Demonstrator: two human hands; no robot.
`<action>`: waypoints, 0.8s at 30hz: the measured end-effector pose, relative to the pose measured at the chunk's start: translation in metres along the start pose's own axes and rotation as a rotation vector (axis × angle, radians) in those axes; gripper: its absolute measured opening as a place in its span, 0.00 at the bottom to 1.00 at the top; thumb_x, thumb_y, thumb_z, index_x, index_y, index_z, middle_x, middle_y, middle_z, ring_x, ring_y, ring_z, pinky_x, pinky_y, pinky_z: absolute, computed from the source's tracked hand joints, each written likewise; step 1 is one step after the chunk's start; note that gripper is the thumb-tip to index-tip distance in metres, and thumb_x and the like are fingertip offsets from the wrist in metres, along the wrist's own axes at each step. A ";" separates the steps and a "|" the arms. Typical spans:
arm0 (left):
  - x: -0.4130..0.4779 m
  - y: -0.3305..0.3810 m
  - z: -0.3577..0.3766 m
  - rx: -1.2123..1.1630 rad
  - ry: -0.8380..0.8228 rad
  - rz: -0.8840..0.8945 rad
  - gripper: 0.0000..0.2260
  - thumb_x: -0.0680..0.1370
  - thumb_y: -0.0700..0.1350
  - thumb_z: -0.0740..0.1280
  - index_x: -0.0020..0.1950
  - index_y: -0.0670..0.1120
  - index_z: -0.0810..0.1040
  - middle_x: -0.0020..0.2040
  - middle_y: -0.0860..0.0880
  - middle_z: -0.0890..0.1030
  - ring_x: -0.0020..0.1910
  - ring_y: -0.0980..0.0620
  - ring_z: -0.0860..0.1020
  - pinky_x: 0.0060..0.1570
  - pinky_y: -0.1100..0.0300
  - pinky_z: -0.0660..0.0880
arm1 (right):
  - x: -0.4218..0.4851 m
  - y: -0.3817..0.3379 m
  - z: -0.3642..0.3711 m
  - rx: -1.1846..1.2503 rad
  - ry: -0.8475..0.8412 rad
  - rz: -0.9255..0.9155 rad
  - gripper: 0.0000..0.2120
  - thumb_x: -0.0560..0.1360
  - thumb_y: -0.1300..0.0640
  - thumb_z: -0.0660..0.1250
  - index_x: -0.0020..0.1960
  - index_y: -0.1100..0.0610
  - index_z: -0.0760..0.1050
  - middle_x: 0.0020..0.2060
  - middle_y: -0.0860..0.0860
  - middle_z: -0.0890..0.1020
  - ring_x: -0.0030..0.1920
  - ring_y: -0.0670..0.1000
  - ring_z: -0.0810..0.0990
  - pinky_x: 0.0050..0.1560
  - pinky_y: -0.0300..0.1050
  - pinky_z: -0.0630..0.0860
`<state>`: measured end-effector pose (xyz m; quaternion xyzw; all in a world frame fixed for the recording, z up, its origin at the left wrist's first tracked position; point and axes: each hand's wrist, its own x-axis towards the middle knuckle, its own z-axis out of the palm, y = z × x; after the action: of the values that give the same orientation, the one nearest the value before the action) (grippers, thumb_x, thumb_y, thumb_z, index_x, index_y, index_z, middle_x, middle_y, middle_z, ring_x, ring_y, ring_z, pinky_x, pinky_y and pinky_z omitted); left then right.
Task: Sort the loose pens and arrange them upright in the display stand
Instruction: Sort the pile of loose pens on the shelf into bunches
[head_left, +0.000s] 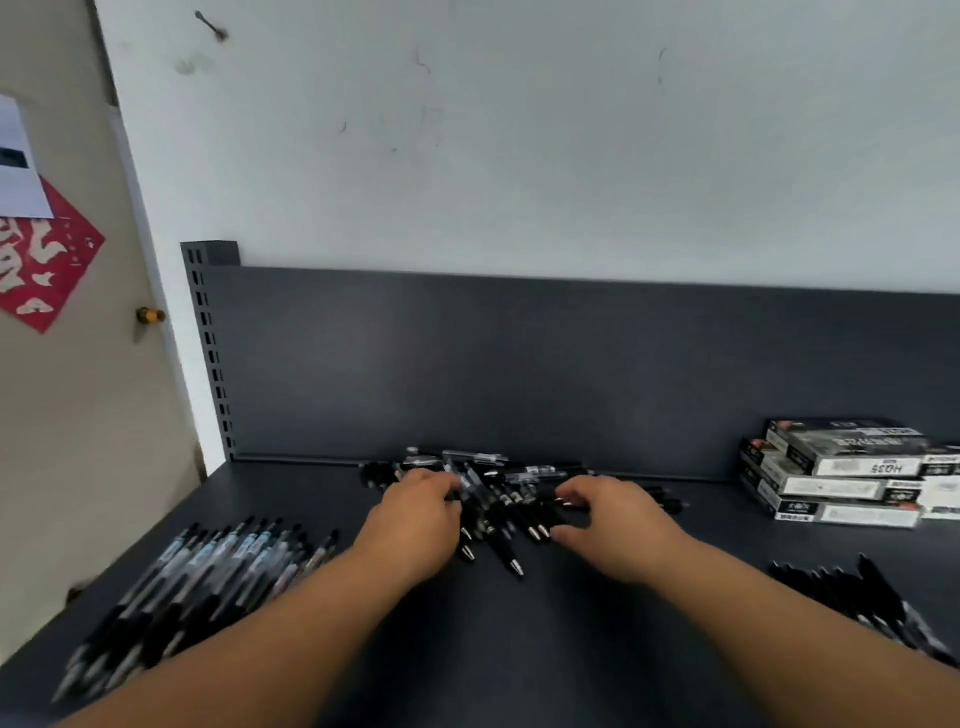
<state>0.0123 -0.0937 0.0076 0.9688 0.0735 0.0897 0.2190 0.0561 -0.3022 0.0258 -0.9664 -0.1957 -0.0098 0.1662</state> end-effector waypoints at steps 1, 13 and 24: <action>0.004 0.006 0.006 0.004 -0.004 -0.003 0.18 0.81 0.49 0.58 0.72 0.52 0.69 0.72 0.50 0.67 0.69 0.49 0.68 0.69 0.56 0.65 | 0.004 0.007 -0.002 0.002 -0.016 -0.009 0.24 0.74 0.44 0.68 0.69 0.47 0.70 0.64 0.47 0.75 0.63 0.49 0.74 0.63 0.42 0.71; -0.007 0.029 0.042 0.160 -0.026 -0.030 0.20 0.81 0.55 0.57 0.73 0.54 0.67 0.77 0.53 0.58 0.74 0.53 0.63 0.71 0.60 0.61 | 0.023 0.022 0.020 -0.012 -0.133 -0.240 0.19 0.78 0.49 0.64 0.69 0.48 0.71 0.66 0.53 0.72 0.67 0.52 0.69 0.67 0.39 0.63; -0.001 0.034 0.039 0.266 -0.121 0.204 0.20 0.82 0.55 0.54 0.74 0.59 0.63 0.78 0.55 0.57 0.76 0.55 0.55 0.76 0.51 0.49 | -0.001 0.016 0.014 0.004 -0.107 -0.241 0.15 0.77 0.53 0.65 0.64 0.48 0.76 0.58 0.47 0.78 0.61 0.48 0.74 0.53 0.31 0.63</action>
<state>0.0225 -0.1406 -0.0126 0.9953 -0.0274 0.0425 0.0829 0.0609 -0.3117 0.0070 -0.9347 -0.3190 0.0223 0.1553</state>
